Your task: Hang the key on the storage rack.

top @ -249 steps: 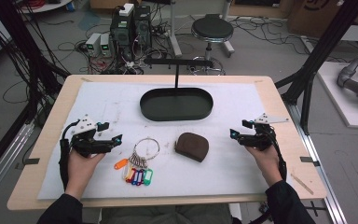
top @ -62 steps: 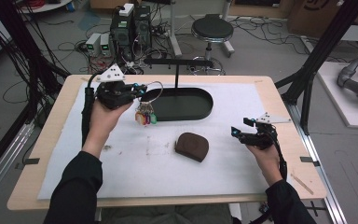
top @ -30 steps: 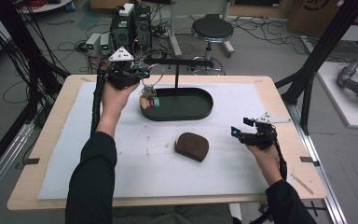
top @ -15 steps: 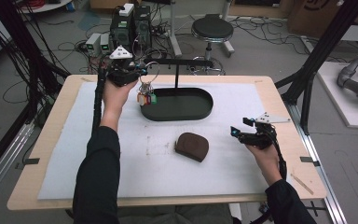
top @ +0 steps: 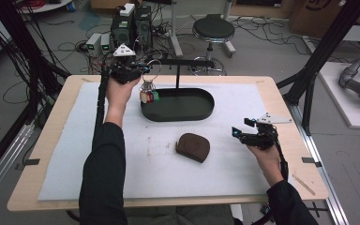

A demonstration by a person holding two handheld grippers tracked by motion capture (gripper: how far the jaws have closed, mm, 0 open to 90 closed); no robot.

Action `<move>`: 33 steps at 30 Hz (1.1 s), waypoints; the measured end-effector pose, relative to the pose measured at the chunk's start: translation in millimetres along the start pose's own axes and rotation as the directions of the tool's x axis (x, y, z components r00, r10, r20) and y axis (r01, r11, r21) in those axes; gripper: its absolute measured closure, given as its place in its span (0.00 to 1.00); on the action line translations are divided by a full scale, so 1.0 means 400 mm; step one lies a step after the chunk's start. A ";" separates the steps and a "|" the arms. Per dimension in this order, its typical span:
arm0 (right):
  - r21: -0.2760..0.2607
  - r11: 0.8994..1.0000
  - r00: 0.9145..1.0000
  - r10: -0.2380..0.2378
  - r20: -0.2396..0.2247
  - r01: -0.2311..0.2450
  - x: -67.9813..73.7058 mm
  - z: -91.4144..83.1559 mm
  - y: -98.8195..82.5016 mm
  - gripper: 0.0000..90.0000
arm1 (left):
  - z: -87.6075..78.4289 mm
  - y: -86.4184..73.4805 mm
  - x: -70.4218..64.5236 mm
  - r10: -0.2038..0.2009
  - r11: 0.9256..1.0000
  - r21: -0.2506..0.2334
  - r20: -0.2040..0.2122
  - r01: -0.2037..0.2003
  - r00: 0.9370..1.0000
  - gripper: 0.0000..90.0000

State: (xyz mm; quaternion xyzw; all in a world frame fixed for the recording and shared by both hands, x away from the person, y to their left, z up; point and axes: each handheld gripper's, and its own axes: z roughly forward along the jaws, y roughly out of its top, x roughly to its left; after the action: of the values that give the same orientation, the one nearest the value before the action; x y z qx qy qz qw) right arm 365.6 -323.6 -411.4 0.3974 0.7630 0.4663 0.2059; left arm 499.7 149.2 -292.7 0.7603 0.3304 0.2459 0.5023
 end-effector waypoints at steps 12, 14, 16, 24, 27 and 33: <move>-0.002 1.000 1.000 -0.002 0.001 0.002 0.002 0.001 0.000 0.30 | 0.000 -0.016 0.014 -0.030 0.999 0.011 -0.015 0.031 0.999 0.96; -0.004 1.000 1.000 -0.006 0.001 0.006 0.001 0.000 0.001 0.30 | 0.001 -0.019 0.015 -0.033 0.999 0.011 -0.015 0.033 0.999 0.96; -0.003 1.000 1.000 -0.003 0.001 0.003 0.001 0.000 0.000 0.30 | 0.002 -0.025 0.018 -0.044 0.999 0.009 -0.014 0.044 0.999 0.96; -0.001 1.000 1.000 -0.004 0.000 0.004 0.002 0.001 0.000 0.30 | 0.005 -0.044 0.027 -0.070 0.998 -0.002 -0.004 0.070 0.998 0.96; -0.002 1.000 1.000 -0.007 0.001 0.007 0.001 0.002 0.000 0.30 | 0.005 -0.048 0.028 -0.077 0.997 -0.005 -0.003 0.077 0.997 0.96; -0.002 1.000 1.000 -0.006 0.001 0.006 0.002 0.002 0.000 0.30 | 0.008 -0.051 0.032 -0.090 0.996 -0.013 -0.002 0.090 0.996 0.96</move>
State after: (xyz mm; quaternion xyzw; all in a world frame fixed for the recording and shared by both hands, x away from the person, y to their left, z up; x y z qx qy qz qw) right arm 365.7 -322.5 -411.7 0.3951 0.7637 0.4661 0.2083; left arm 505.2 162.5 -312.5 0.7413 0.3632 0.2262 0.5172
